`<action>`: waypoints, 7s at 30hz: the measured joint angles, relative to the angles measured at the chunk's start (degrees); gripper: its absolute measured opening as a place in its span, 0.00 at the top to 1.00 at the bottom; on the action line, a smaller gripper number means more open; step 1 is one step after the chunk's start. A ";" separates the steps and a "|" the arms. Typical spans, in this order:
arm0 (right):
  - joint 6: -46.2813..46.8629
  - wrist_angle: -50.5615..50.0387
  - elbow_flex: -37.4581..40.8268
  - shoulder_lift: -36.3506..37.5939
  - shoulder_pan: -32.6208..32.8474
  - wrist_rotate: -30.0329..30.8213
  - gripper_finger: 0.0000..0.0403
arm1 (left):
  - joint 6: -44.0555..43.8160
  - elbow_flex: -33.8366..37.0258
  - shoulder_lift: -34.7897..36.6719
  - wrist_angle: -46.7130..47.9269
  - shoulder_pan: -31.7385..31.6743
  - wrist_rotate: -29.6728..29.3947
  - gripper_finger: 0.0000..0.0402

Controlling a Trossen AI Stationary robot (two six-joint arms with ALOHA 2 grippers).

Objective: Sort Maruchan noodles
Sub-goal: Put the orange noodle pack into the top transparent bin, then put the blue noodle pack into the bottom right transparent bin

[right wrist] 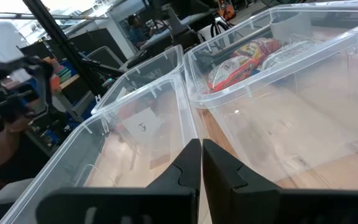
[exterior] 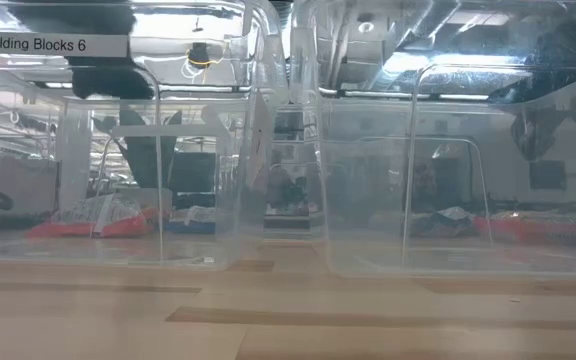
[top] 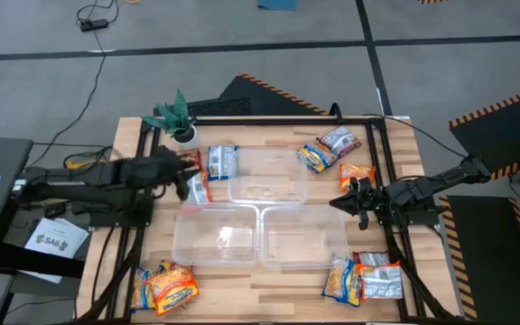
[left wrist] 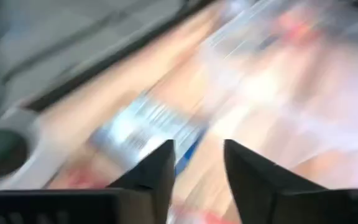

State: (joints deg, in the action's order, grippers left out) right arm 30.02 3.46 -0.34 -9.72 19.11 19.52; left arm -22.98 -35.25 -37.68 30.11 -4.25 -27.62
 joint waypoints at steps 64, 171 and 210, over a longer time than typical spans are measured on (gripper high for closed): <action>0.01 0.00 -0.01 -0.02 0.00 -0.01 0.91 | -20.54 -0.61 -23.50 6.00 -11.74 15.26 1.00; -11.08 31.20 0.00 0.00 -5.52 30.10 0.91 | 24.11 23.37 4.35 -70.27 3.54 27.35 0.51; 6.88 -21.06 -31.54 -58.75 -43.12 2.85 0.33 | 25.33 23.35 4.35 -70.64 3.54 26.73 0.51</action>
State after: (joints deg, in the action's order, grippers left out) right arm 36.90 -17.59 -31.88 -68.47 -24.00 22.37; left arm 2.35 -11.90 -33.32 -40.53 -0.71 -0.89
